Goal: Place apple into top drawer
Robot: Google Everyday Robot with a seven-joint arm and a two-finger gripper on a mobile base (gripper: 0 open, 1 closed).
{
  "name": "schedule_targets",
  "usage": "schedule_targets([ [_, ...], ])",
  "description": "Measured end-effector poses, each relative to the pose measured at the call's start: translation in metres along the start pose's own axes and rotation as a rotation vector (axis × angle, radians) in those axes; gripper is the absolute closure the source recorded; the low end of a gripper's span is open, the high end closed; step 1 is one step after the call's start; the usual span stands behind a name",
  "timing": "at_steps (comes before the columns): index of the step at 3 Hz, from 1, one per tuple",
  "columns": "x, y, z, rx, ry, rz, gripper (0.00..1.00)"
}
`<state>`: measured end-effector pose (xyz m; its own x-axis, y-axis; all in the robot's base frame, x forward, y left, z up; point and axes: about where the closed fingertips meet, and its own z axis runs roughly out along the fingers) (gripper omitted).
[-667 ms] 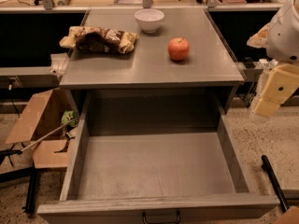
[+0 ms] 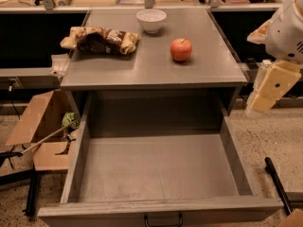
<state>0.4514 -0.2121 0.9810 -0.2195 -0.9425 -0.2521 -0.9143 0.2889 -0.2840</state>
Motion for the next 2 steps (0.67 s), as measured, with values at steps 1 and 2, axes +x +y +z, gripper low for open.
schedule_targets([
  [1,-0.018,-0.037,0.019,0.045,-0.086,0.050,0.00],
  [2,-0.041,-0.097,0.051,0.080,-0.224,0.127,0.00],
])
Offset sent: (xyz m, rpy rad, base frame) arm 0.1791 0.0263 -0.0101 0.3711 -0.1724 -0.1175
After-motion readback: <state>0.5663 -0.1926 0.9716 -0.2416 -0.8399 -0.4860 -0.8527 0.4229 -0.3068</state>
